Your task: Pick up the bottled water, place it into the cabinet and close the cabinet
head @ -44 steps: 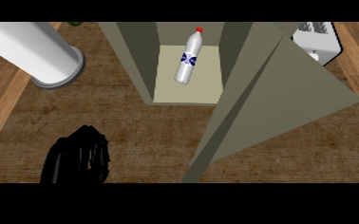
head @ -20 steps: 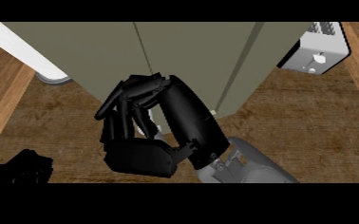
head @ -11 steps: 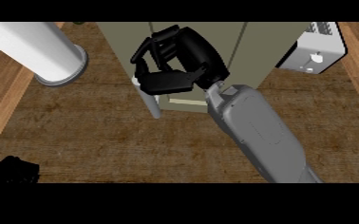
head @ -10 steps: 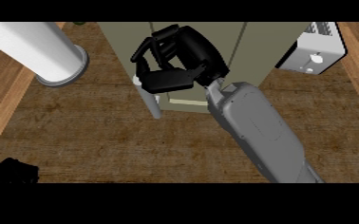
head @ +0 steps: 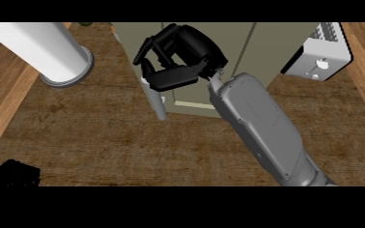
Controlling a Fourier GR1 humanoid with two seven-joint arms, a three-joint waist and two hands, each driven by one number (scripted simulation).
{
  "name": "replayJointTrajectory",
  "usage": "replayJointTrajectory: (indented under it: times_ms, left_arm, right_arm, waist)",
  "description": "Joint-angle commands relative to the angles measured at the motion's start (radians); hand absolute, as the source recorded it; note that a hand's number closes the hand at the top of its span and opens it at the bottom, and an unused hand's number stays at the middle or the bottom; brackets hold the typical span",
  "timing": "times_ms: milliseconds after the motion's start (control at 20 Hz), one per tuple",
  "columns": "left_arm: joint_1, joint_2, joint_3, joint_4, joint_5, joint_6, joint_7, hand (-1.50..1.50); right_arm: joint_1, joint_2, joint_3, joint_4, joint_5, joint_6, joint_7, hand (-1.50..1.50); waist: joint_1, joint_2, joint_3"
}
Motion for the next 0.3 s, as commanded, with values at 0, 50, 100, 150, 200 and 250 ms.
replayJointTrajectory:
  times_ms: [0,50,100,150,200,250]
  left_arm:
    - [-0.044,0.007,0.011,0.011,0.002,0.011,0.027,1.5]
    - [-0.009,0.018,0.02,-0.023,0.017,-0.006,0.024,1.5]
    - [-0.01,0.014,0.019,-0.011,0.011,-0.007,0.019,1.5]
    - [0.001,-0.005,-0.006,-0.009,-0.013,-0.001,0.004,1.5]
    - [-0.041,0.008,0.018,-0.002,0.013,0.009,0.035,1.5]
    - [-0.026,0.004,0.014,-0.04,0.011,0.02,0.036,1.5]
  right_arm:
    - [-0.023,-0.126,-0.131,0.165,0.008,-0.001,-0.036,1.5]
    - [-0.062,-0.132,-0.147,0.179,0.007,-0.015,-0.012,1.5]
    - [-0.03,-0.122,-0.123,0.182,0.022,-0.012,-0.036,1.5]
    - [-0.036,-0.102,-0.129,0.186,0.018,-0.034,-0.038,1.5]
    - [-0.045,-0.107,-0.122,0.2,0.021,-0.01,-0.047,1.5]
    - [-0.027,-0.127,-0.125,0.213,0.022,0.01,-0.065,1.5]
  waist:
    - [-0.025,0.055,0.011]
    - [-0.005,0.049,0.011]
    - [-0.012,0.047,0.01]
    - [-0.01,0.046,0.01]
    - [-0.019,0.052,0.01]
    - [-0.008,0.052,0.012]
